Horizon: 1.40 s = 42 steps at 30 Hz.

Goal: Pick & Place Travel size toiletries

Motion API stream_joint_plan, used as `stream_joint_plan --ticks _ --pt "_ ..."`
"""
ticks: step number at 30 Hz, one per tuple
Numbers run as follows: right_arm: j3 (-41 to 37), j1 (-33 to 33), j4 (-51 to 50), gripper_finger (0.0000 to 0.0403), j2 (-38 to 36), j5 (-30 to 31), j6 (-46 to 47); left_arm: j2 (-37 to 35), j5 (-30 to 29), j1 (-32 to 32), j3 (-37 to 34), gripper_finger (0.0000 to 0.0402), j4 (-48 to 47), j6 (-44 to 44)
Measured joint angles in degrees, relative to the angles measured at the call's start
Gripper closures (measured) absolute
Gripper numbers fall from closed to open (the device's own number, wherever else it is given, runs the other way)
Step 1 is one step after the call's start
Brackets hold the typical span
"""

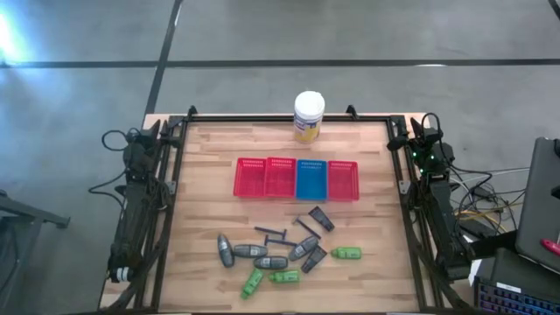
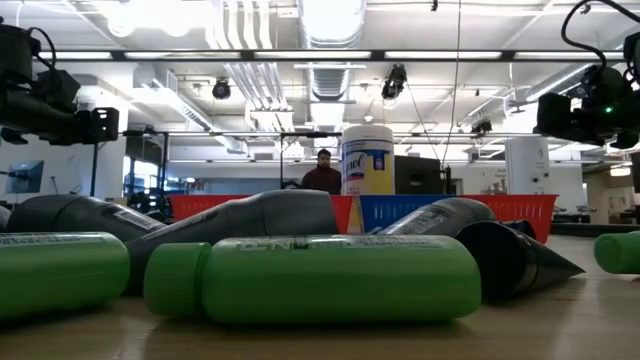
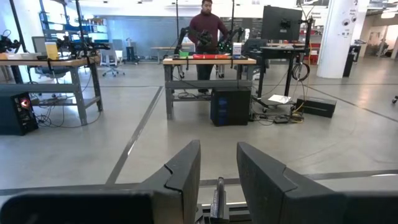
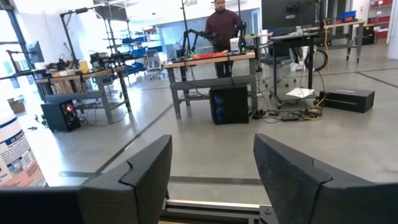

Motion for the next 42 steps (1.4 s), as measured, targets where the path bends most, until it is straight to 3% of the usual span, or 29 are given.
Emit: stream_joint_plan --ticks 8,42 --pt "-0.02 0.0 0.0 0.0173 -0.02 -0.02 0.0 -0.01 0.0 0.0 0.0 0.0291 0.0 0.01" --pt "-0.02 0.0 0.0 0.0062 0.0 0.0 0.0 -0.01 0.01 0.0 0.0 0.0291 0.0 0.01"
